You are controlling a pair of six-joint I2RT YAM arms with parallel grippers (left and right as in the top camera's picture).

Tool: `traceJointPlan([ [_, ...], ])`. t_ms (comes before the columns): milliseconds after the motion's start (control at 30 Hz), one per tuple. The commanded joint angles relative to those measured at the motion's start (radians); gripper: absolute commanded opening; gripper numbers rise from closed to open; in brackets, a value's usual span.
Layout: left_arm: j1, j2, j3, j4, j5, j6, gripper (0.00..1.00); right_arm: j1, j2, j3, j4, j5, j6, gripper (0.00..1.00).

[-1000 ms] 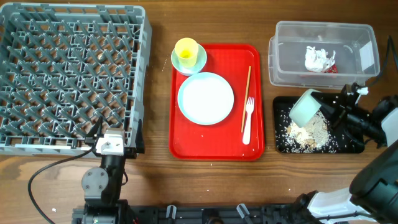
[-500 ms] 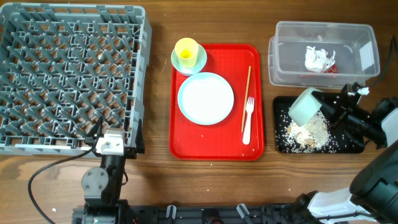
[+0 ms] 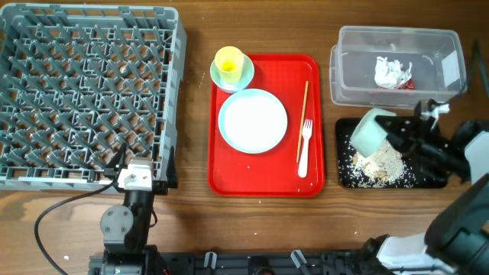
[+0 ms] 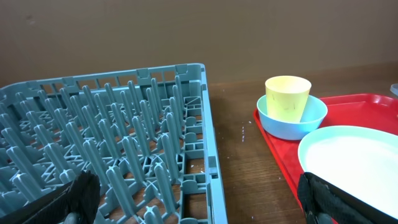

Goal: Sort waste into correct bins and load items into the dishwasher rack
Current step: 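Carry the rice bowl over the black tray and tip out the rice, then return the emptied bowl to the red tray and release it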

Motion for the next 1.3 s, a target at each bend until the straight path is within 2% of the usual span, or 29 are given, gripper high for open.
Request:
traceJointPlan([
  [0,-0.003,-0.001,-0.003,-0.006,-0.014,0.016,1.0,0.11,-0.158,0.011,0.005,0.142,-0.04,0.05],
  [167,-0.003,-0.001,-0.003,-0.006,-0.014,0.016,1.0,0.334,-0.32,0.011,0.191,0.438,0.335,0.05],
  [300,-0.003,0.0,-0.003,-0.006,-0.014,0.016,1.0,0.639,-0.42,0.011,0.282,0.827,0.653,0.04],
  [367,-0.003,0.0,-0.003,-0.006,-0.014,0.016,1.0,0.846,-0.418,0.008,0.332,0.996,0.798,0.04],
  [500,-0.003,0.0,-0.003,-0.006,-0.014,0.016,1.0,1.169,-0.361,-0.013,0.414,1.269,1.038,0.04],
  [633,-0.003,-0.001,-0.003,-0.006,-0.014,0.016,1.0,1.392,-0.217,-0.017,0.565,1.313,1.133,0.04],
  [800,-0.003,0.0,-0.003,-0.006,-0.014,0.016,1.0,1.504,-0.022,-0.017,0.686,1.339,1.176,0.06],
  [867,-0.003,0.0,-0.003,-0.006,-0.014,0.016,1.0,1.521,0.026,-0.016,0.71,1.326,1.168,0.14],
  [933,-0.003,0.0,-0.003,-0.006,-0.014,0.016,1.0,1.522,0.034,-0.015,0.713,1.317,1.166,0.35],
  [1033,-0.003,-0.001,-0.003,-0.006,-0.014,0.016,1.0,1.522,0.027,0.014,0.698,1.298,1.135,0.55],
  [1133,-0.003,0.0,-0.003,-0.006,-0.014,0.016,1.0,1.52,0.013,0.089,0.629,1.301,1.104,0.64],
  [1267,-0.003,0.0,-0.003,-0.006,-0.014,0.016,1.0,1.49,-0.048,0.237,0.452,1.359,1.065,0.67],
])
